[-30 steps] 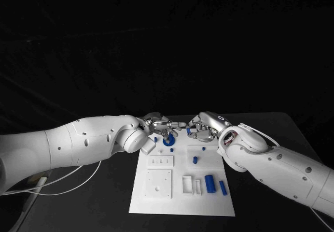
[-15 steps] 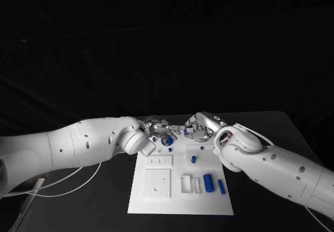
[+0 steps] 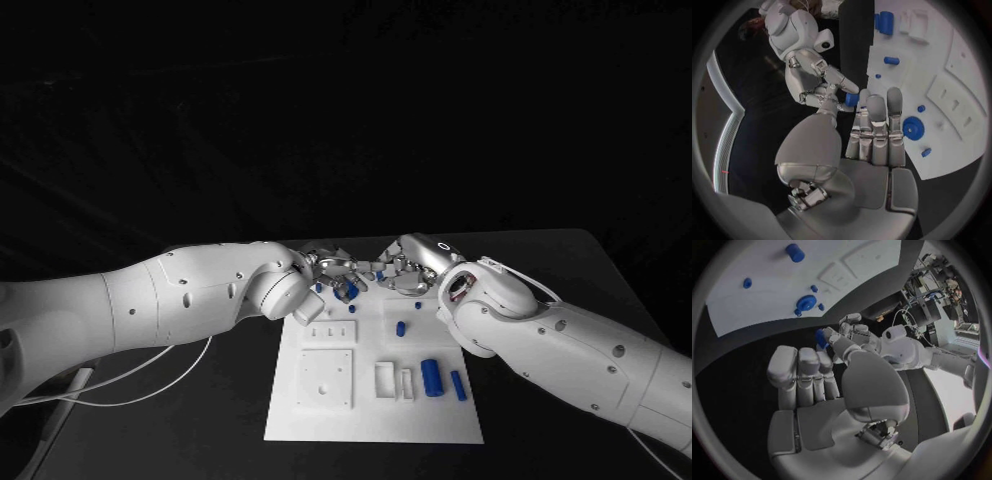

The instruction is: Assemble the parts on the task board

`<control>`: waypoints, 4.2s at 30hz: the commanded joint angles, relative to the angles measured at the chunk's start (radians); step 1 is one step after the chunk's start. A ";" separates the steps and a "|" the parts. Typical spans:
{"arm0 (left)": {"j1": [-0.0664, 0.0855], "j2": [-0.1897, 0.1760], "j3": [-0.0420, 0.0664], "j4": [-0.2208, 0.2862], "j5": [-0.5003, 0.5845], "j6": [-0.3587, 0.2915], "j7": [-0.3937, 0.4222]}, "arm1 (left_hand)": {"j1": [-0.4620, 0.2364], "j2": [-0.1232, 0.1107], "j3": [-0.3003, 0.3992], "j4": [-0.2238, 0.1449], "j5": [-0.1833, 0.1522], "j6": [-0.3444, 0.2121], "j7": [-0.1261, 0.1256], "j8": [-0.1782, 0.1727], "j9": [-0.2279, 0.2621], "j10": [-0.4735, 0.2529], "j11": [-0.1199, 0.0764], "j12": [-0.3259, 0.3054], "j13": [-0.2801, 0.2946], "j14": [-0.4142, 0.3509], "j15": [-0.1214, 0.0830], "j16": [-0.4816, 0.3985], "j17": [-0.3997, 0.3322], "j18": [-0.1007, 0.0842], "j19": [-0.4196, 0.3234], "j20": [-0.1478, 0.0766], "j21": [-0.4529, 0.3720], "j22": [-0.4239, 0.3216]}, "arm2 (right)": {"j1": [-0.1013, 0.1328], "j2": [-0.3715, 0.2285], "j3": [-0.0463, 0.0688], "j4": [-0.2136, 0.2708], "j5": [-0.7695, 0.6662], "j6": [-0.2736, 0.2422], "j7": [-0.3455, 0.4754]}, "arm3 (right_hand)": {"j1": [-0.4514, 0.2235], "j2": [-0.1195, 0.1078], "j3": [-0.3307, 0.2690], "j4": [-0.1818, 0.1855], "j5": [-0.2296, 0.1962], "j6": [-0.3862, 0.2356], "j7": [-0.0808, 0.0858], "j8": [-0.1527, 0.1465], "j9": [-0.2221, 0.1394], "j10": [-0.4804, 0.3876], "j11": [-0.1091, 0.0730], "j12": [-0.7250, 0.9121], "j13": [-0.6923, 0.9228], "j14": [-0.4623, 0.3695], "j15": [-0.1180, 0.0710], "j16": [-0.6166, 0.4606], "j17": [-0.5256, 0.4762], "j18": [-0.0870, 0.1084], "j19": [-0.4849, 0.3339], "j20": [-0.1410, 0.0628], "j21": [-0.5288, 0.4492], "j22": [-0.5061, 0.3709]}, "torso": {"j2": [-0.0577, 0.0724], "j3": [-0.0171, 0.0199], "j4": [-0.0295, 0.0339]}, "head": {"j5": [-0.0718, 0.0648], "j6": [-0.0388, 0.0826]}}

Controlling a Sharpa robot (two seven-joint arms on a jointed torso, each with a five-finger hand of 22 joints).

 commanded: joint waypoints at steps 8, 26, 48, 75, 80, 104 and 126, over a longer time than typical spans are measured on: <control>-0.006 0.012 0.000 -0.013 -0.004 0.023 -0.003 | 0.010 0.037 -0.021 -0.039 0.037 0.005 -0.002 0.002 0.005 -0.004 -0.002 0.004 -0.004 -0.005 -0.002 0.003 -0.002 0.007 -0.004 -0.001 -0.012 0.015 | -0.001 0.013 -0.014 0.004 -0.022 0.018 -0.003 | -0.002 -0.009 0.004 -0.005 -0.003 0.003 0.002 0.004 0.001 0.004 -0.003 -0.004 -0.001 0.005 -0.001 -0.004 -0.001 0.008 0.023 -0.003 0.003 0.135 | 0.001 0.0013 0.0002 | -0.003 -0.001; -0.015 0.015 -0.001 -0.009 -0.009 0.044 -0.003 | 0.061 0.102 -0.045 -0.110 0.105 0.034 -0.016 0.005 0.017 0.014 -0.012 -0.001 -0.011 -0.003 -0.009 0.013 0.000 0.002 -0.001 -0.008 -0.024 0.042 | -0.001 0.022 -0.016 0.004 -0.031 0.016 -0.010 | -0.003 -0.009 0.002 -0.004 0.001 0.004 0.002 0.004 0.001 0.005 -0.003 -0.003 -0.001 0.005 -0.001 -0.005 -0.001 0.009 0.023 -0.003 0.001 0.135 | 0.001 0.0020 -0.0003 | -0.003 -0.005; -0.019 0.005 -0.001 0.007 0.030 0.027 0.016 | 0.000 0.147 0.085 -0.173 0.440 -0.032 -0.058 0.116 0.523 -0.025 -0.035 0.141 0.086 -0.012 -0.025 0.039 0.012 -0.010 -0.003 -0.024 -0.033 0.087 | -0.002 0.014 -0.016 0.000 -0.032 0.051 -0.013 | -0.003 -0.009 -0.002 -0.003 0.000 0.006 0.001 0.004 0.001 0.005 -0.003 -0.004 -0.001 0.005 -0.001 -0.005 -0.002 0.008 0.023 -0.003 0.000 0.135 | 0.000 0.0025 -0.0009 | -0.001 -0.009; -0.020 -0.009 -0.001 0.012 0.040 0.026 0.022 | -0.077 0.092 0.134 -0.240 0.456 0.034 -0.077 0.029 0.707 -0.039 -0.048 0.216 0.120 -0.019 -0.035 0.111 0.010 -0.013 -0.004 -0.033 -0.026 0.155 | -0.009 0.004 -0.016 -0.008 -0.036 0.048 -0.023 | -0.001 -0.007 -0.004 -0.002 0.002 0.015 -0.001 0.004 0.001 0.007 -0.005 -0.002 0.000 0.005 -0.003 -0.007 -0.002 0.008 0.024 -0.004 0.000 0.135 | 0.001 0.0018 0.0002 | -0.008 -0.008; -0.020 -0.009 -0.001 0.011 0.040 0.031 0.016 | -0.055 0.085 0.108 -0.216 0.448 0.047 -0.076 0.004 0.698 -0.036 -0.048 0.209 0.118 -0.019 -0.035 0.111 0.007 -0.014 0.000 -0.033 -0.034 0.158 | -0.009 0.004 -0.016 -0.005 -0.036 0.043 -0.022 | -0.002 -0.006 -0.004 -0.002 0.003 0.018 -0.002 0.005 0.002 0.008 -0.005 -0.001 0.001 0.005 -0.003 -0.006 -0.001 0.008 0.025 -0.004 0.002 0.136 | 0.001 0.0020 0.0004 | -0.008 -0.009; -0.021 -0.014 -0.001 0.008 0.035 0.034 0.008 | -0.041 0.081 0.089 -0.182 0.451 0.043 -0.073 0.004 0.677 -0.039 -0.046 0.206 0.119 -0.020 -0.034 0.109 0.002 -0.014 0.003 -0.032 -0.046 0.169 | -0.012 -0.002 -0.016 0.001 -0.026 0.039 -0.019 | -0.003 0.000 -0.009 -0.002 0.003 0.028 -0.005 0.004 0.002 0.009 -0.007 0.000 0.002 0.005 -0.004 -0.007 -0.001 0.007 0.025 -0.005 0.001 0.136 | 0.001 0.0026 0.0003 | -0.007 -0.012; -0.021 -0.017 -0.001 0.010 0.033 0.050 0.005 | -0.034 0.086 0.101 -0.184 0.461 0.039 -0.073 0.004 0.679 -0.041 -0.046 0.205 0.119 -0.022 -0.033 0.111 0.001 -0.014 0.003 -0.032 -0.050 0.176 | -0.012 -0.004 -0.015 -0.004 -0.025 0.040 -0.020 | -0.002 0.002 -0.012 -0.004 0.003 0.032 -0.006 0.004 0.002 0.009 -0.007 0.000 0.002 0.005 -0.005 -0.007 -0.001 0.006 0.025 -0.006 0.003 0.136 | 0.001 0.0023 -0.0005 | -0.006 -0.012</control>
